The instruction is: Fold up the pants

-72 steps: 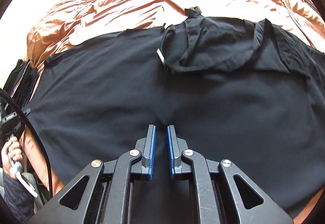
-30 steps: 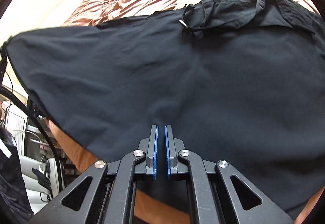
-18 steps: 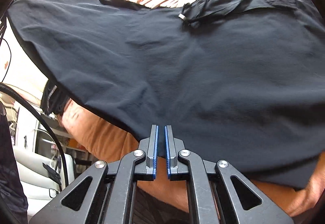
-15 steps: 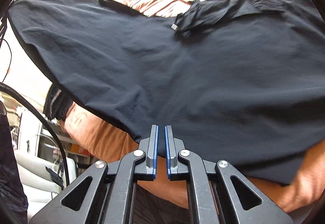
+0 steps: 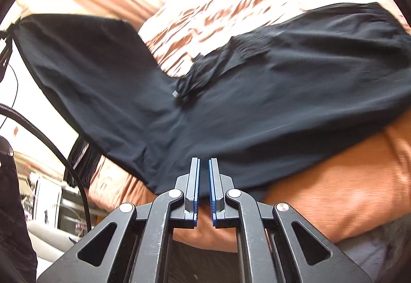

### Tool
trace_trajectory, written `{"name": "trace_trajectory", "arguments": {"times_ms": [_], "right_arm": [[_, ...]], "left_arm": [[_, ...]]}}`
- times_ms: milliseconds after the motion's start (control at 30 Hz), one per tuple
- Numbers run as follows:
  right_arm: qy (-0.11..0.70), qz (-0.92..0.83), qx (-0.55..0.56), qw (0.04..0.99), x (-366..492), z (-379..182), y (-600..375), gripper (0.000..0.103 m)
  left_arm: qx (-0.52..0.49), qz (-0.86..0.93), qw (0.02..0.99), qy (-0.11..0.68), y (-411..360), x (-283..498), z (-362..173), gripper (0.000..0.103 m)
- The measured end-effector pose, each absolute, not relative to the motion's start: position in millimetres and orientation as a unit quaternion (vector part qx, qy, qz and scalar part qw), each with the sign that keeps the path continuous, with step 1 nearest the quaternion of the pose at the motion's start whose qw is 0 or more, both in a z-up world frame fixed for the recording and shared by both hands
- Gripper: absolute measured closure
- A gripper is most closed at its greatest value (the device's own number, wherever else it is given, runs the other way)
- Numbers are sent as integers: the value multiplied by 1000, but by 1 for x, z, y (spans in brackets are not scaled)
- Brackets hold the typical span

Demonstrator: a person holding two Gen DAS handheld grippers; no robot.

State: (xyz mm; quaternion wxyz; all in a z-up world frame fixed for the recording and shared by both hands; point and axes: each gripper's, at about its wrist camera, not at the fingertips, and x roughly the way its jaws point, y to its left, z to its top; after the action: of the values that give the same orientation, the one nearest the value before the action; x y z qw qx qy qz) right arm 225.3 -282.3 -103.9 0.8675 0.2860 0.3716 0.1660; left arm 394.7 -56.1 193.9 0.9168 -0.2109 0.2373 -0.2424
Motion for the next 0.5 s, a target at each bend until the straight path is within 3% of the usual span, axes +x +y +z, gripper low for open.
{"name": "trace_trajectory", "arguments": {"times_ms": [267, 500], "right_arm": [[342, 129, 330, 870, 169, -100, -335, 97], [309, 100, 349, 879, 128, -98, -374, 66]], "left_arm": [[-195, -265, 909, 257, -120, 405, 198, 100], [-182, -285, 898, 281, -182, 418, 187, 100]]}}
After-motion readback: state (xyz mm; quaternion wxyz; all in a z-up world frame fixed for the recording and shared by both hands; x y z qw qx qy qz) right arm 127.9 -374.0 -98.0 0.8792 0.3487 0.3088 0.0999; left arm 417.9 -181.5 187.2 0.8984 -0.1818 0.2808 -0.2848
